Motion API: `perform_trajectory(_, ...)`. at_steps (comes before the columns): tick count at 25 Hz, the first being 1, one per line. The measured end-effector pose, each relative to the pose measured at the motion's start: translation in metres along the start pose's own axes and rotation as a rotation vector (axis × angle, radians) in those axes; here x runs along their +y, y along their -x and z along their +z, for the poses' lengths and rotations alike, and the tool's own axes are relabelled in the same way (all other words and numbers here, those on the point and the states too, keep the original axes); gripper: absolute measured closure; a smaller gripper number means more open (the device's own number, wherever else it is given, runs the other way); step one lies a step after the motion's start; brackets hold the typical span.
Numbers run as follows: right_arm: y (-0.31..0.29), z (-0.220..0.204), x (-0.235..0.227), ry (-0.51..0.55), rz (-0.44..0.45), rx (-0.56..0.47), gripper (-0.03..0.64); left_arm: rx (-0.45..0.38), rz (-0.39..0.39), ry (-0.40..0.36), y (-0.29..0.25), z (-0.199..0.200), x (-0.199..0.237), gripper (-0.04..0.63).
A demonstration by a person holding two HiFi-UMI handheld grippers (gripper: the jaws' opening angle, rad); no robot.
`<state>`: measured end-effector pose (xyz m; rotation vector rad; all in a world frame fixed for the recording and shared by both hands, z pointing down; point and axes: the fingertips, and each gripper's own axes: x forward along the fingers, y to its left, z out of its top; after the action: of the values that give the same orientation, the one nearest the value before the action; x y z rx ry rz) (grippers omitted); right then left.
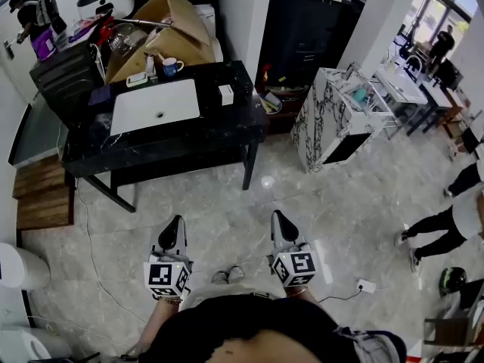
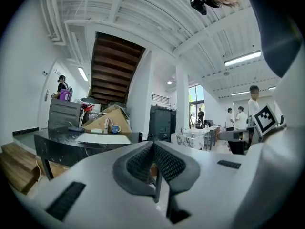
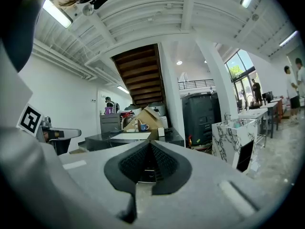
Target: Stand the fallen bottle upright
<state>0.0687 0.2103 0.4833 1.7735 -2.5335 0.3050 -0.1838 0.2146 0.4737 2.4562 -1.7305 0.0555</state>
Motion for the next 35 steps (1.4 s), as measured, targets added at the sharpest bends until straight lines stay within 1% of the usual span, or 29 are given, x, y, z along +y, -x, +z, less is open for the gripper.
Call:
perform_trajectory(3,-0.004,-0.001,-0.001,0.008,0.007,0.006,0.612,0.000,0.007,0.002,-0.001,-0.001,0.001,0.592)
perform_trajectory(8,-0.010,0.000,-0.009,0.009,-0.010,0.002,0.612,0.004,0.013,0.002,-0.007,-0.003,0.001,0.592)
perform_trajectory(10,-0.013,-0.001,-0.014,0.004,-0.014,0.006,0.612,-0.002,0.002,0.000,-0.012,-0.003,-0.002,0.592)
perform_trajectory(14,-0.017,-0.003,-0.023,0.001,-0.027,0.016,0.612,-0.002,-0.045,-0.009,-0.024,-0.004,-0.013,0.584)
perform_trajectory(15,-0.018,-0.004,-0.025,0.002,-0.027,0.018,0.612,0.006,-0.053,-0.011,-0.028,-0.005,-0.016,0.545)
perform_trajectory(16,-0.019,-0.004,-0.026,0.004,-0.027,0.020,0.612,0.013,-0.061,-0.010,-0.031,-0.006,-0.018,0.449)
perform_trajectory(17,-0.020,-0.005,-0.028,0.004,-0.025,0.021,0.612,0.019,-0.067,-0.006,-0.035,-0.006,-0.019,0.413)
perform_trajectory(18,-0.021,-0.005,-0.029,0.004,-0.024,0.022,0.612,0.021,-0.068,-0.003,-0.039,-0.006,-0.021,0.400)
perform_trajectory(19,-0.022,-0.005,-0.031,0.004,-0.023,0.022,0.612,0.023,-0.064,-0.002,-0.042,-0.006,-0.021,0.359)
perform_trajectory(21,-0.025,-0.005,-0.035,0.003,-0.020,0.024,0.612,0.024,-0.057,0.005,-0.049,-0.006,-0.023,0.319)
perform_trajectory(23,-0.029,-0.004,-0.036,-0.002,-0.011,0.025,0.612,0.024,-0.068,0.055,-0.056,-0.006,-0.025,0.227)
perform_trajectory(24,-0.031,-0.004,-0.036,-0.005,-0.004,0.027,0.612,0.023,-0.078,0.087,-0.059,-0.006,-0.026,0.198)
perform_trajectory(25,-0.033,-0.004,-0.036,-0.006,0.003,0.028,0.612,0.023,-0.085,0.105,-0.063,-0.006,-0.028,0.180)
perform_trajectory(26,-0.034,-0.005,-0.037,-0.003,0.008,0.031,0.612,0.026,-0.090,0.103,-0.066,-0.006,-0.030,0.176)
perform_trajectory(29,-0.037,-0.007,-0.042,0.006,0.020,0.034,0.612,0.034,-0.089,0.051,-0.072,-0.007,-0.037,0.167)
perform_trajectory(35,-0.041,-0.008,-0.058,0.010,0.028,0.036,0.612,0.029,-0.060,0.048,-0.080,-0.010,-0.041,0.164)
